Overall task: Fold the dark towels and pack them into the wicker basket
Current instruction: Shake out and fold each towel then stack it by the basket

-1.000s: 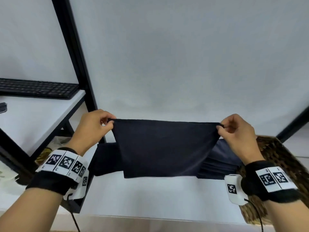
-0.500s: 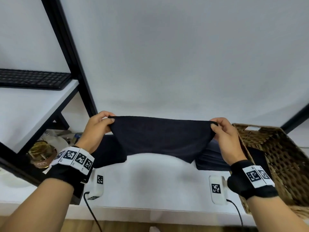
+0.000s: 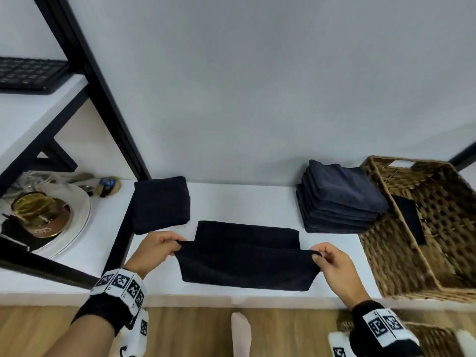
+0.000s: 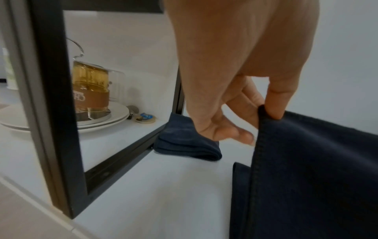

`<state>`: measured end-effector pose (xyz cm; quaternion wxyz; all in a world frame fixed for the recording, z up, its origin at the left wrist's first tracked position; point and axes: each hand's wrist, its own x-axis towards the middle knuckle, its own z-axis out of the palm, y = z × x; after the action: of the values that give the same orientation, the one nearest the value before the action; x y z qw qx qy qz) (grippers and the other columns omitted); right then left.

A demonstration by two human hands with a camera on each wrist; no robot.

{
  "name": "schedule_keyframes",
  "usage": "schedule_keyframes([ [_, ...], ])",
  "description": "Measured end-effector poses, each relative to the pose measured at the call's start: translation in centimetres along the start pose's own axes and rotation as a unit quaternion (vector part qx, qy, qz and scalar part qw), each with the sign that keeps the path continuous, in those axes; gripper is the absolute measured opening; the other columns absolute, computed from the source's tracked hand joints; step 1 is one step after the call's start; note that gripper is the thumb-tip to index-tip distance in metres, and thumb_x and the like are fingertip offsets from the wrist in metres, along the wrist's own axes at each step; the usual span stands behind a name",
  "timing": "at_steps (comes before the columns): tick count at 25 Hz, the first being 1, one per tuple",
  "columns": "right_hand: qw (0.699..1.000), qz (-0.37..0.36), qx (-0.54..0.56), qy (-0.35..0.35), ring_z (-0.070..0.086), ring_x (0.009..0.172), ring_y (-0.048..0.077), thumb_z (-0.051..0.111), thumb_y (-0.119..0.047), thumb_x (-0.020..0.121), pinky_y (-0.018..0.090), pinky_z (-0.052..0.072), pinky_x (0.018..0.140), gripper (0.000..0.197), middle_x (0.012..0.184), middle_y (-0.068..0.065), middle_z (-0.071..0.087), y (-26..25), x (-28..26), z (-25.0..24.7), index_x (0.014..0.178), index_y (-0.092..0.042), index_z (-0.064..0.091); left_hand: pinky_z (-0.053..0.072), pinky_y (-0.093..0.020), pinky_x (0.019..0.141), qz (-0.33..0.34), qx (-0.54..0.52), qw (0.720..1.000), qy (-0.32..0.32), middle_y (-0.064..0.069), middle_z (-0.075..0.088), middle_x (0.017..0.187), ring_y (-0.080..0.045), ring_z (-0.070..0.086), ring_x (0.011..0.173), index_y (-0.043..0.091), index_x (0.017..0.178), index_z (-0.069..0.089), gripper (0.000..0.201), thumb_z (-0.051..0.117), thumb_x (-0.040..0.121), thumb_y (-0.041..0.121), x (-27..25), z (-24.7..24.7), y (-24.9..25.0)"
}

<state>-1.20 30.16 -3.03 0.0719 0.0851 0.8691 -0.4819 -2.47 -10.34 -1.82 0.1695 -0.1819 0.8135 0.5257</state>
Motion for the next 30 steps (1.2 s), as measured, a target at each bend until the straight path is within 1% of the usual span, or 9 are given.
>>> schedule_keyframes([
  [6,0.975,0.036,-0.213,0.05,0.064,0.089,0.027,0.063,-0.016,0.089,0.03,0.043,0.075,0.01,0.093,0.003,0.073,1.7,6.6,3.7,0.099,-0.018,0.066,0.051,-0.017,0.044,-0.054,-0.012,0.993,0.101,-0.015,0.071,0.087,-0.02,0.066,0.056,0.008,0.092,0.07,0.02,0.053,0.089,-0.004,7.7,4.2,-0.5],
  [9,0.959,0.072,-0.274,0.022,0.06,0.104,0.037,0.049,-0.005,0.091,0.039,0.046,0.087,0.031,0.111,0.015,0.069,2.8,9.7,5.3,0.12,-0.011,0.059,0.061,-0.033,0.063,-0.071,-0.024,0.989,0.13,-0.021,0.067,0.103,-0.027,0.068,0.067,0.009,0.098,0.064,0.018,0.054,0.088,-0.003,11.8,6.4,-0.8],
  [12,0.952,0.003,-0.305,0.006,0.058,0.112,0.033,0.047,0.003,0.087,0.039,0.047,0.094,0.043,0.129,0.011,0.059,3.5,11.1,7.1,0.126,-0.012,0.059,0.053,-0.04,0.087,0.002,0.192,0.975,0.108,-0.007,0.054,0.119,-0.028,0.062,0.095,0.016,0.118,0.055,0.034,0.065,0.085,0.016,12.4,8.9,-1.7],
  [16,0.926,-0.066,-0.364,-0.074,0.053,0.12,0.025,0.058,-0.017,0.092,0.041,0.04,0.095,0.028,0.134,-0.001,0.057,4.2,12.9,8.7,0.119,-0.022,0.064,0.043,-0.03,0.087,0.207,0.448,0.856,-0.156,0.005,0.044,0.116,-0.016,0.049,0.103,0.027,0.121,0.05,0.049,0.068,0.079,0.044,9.4,13.0,-2.0],
  [19,0.905,-0.002,-0.416,-0.093,0.056,0.106,0.022,0.061,-0.029,0.09,0.038,0.038,0.088,0.018,0.114,-0.002,0.061,4.9,12.6,8.5,0.106,-0.02,0.059,0.041,-0.034,0.082,0.235,0.569,0.78,-0.113,-0.003,0.046,0.114,-0.022,0.051,0.098,0.021,0.123,0.045,0.052,0.069,0.076,0.025,10.3,13.5,-2.0],
  [22,0.952,0.087,-0.282,-0.081,0.059,0.099,0.024,0.066,-0.023,0.087,0.034,0.041,0.083,0.025,0.101,0.0,0.06,5.4,10.0,8.5,0.105,-0.013,0.052,0.05,-0.039,0.069,0.167,0.523,0.835,0.036,-0.007,0.054,0.098,-0.026,0.058,0.081,0.014,0.105,0.053,0.032,0.068,0.077,0.008,10.3,12.7,-1.9],
  [25,0.971,0.157,-0.145,-0.112,0.059,0.09,0.02,0.071,-0.021,0.085,0.023,0.041,0.075,0.035,0.09,-0.004,0.059,5.2,6.4,9.7,0.109,-0.011,0.048,0.05,-0.037,0.077,-0.039,0.307,0.951,0.015,-0.001,0.059,0.1,-0.028,0.061,0.093,0.015,0.107,0.048,0.038,0.059,0.087,0.046,8.3,13.0,-2.9],
  [27,0.974,0.178,-0.084,-0.115,0.059,0.086,0.017,0.072,-0.019,0.084,0.018,0.04,0.067,0.035,0.086,-0.006,0.059,5.1,4.2,11.2,0.107,-0.013,0.046,0.049,-0.035,0.082,-0.11,0.226,0.968,-0.026,0.003,0.054,0.103,-0.026,0.06,0.1,0.016,0.115,0.041,0.063,0.068,0.075,0.058,6.7,13.7,-4.1],
  [30,0.975,0.181,-0.058,-0.113,0.062,0.089,0.016,0.07,-0.017,0.085,0.016,0.046,0.069,0.036,0.103,0.003,0.064,5.0,1.6,12.7,0.109,-0.018,0.043,0.051,-0.042,0.09,-0.113,0.148,0.982,-0.025,-0.003,0.057,0.114,-0.027,0.06,0.103,0.017,0.126,0.029,0.076,0.08,0.071,0.031,3.9,14.9,-6.5],
])
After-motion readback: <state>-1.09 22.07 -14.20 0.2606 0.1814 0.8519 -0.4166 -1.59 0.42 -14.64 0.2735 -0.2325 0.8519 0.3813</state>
